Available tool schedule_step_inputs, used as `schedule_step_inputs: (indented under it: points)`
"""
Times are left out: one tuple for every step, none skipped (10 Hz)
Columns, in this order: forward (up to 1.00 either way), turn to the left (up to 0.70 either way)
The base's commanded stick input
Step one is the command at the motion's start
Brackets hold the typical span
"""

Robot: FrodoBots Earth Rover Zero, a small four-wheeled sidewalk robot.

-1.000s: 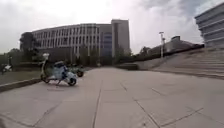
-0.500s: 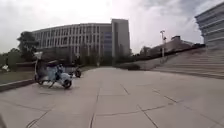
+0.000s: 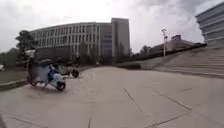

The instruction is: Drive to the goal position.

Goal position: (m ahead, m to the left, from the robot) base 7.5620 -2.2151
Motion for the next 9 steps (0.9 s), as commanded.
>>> schedule_step_inputs:
  points:
    - [0.7,0.0]
    - [0.7,0.0]
    - [0.7,0.0]
    - [0.7,0.0]
    - [0.7,0.0]
    - [0.7,0.0]
    - [0.7,0.0]
    - [0.7,0.0]
    - [0.7,0.0]
